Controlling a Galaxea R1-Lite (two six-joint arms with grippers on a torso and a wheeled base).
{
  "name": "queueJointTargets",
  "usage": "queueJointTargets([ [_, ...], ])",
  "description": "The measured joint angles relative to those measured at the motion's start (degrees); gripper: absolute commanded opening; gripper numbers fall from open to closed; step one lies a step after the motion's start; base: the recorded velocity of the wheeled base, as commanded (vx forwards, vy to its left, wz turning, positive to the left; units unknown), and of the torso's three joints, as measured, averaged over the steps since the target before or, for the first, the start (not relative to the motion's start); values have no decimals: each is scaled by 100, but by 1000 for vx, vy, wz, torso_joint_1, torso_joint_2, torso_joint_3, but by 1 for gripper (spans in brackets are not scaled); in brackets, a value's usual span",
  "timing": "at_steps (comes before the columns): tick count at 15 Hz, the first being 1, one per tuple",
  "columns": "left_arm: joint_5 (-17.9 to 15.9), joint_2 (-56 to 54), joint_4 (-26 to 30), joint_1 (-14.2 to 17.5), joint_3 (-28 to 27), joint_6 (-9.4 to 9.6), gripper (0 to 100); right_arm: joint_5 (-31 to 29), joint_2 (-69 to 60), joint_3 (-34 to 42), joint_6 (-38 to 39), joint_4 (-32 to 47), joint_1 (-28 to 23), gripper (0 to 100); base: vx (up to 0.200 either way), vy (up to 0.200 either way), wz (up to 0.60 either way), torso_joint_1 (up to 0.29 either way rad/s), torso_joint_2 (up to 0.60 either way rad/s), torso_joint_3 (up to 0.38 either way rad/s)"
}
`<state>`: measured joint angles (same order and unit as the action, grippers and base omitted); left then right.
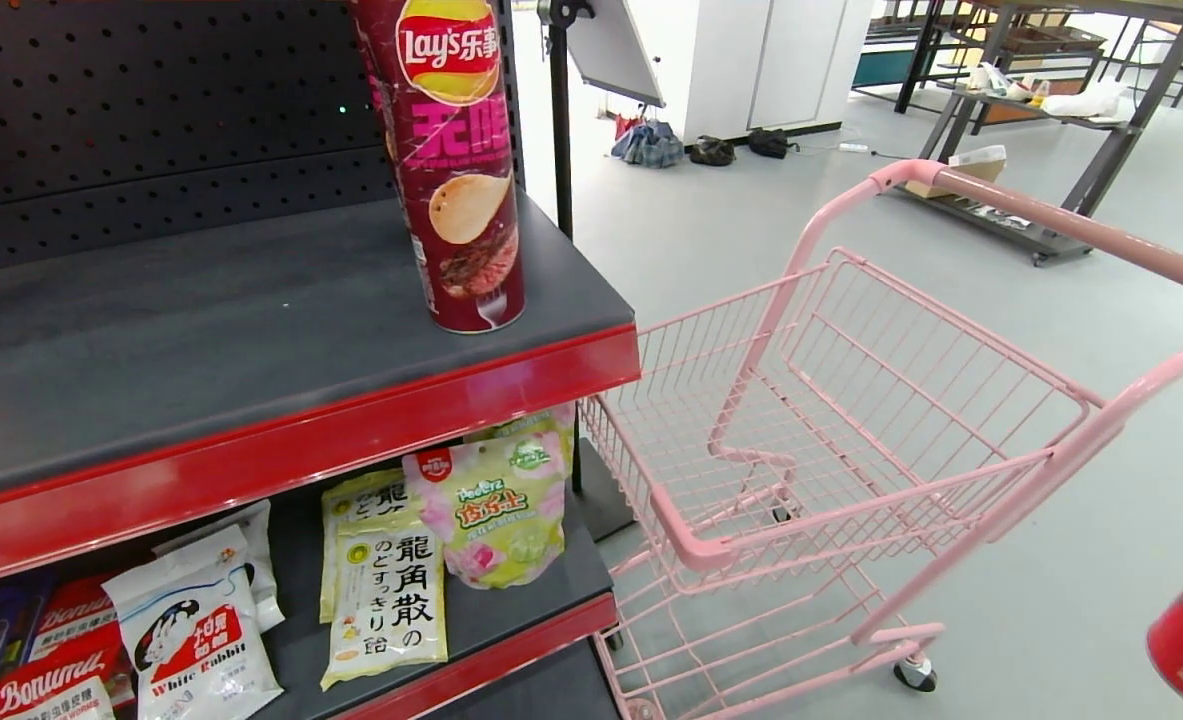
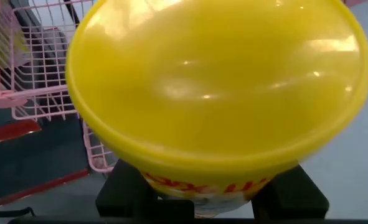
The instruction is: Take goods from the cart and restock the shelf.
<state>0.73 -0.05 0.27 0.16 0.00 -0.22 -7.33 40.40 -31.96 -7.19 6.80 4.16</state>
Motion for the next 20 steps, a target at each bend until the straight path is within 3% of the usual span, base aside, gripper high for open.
queueJointTargets([
  [4,0,-2,0,0,0,-2,100,462,-672,234,-38,45,-215,0,0,0,0,38,-140,-99],
  [11,5,-2,-2,0,0,-2,100,1134,-642,94,-20,41,-226,0,0,0,0,152,-501,-354],
  [20,5,-2,0,0,0,-10,100,1276,-208,-174,-28,45,-226,0,0,0,0,199,-530,-337],
])
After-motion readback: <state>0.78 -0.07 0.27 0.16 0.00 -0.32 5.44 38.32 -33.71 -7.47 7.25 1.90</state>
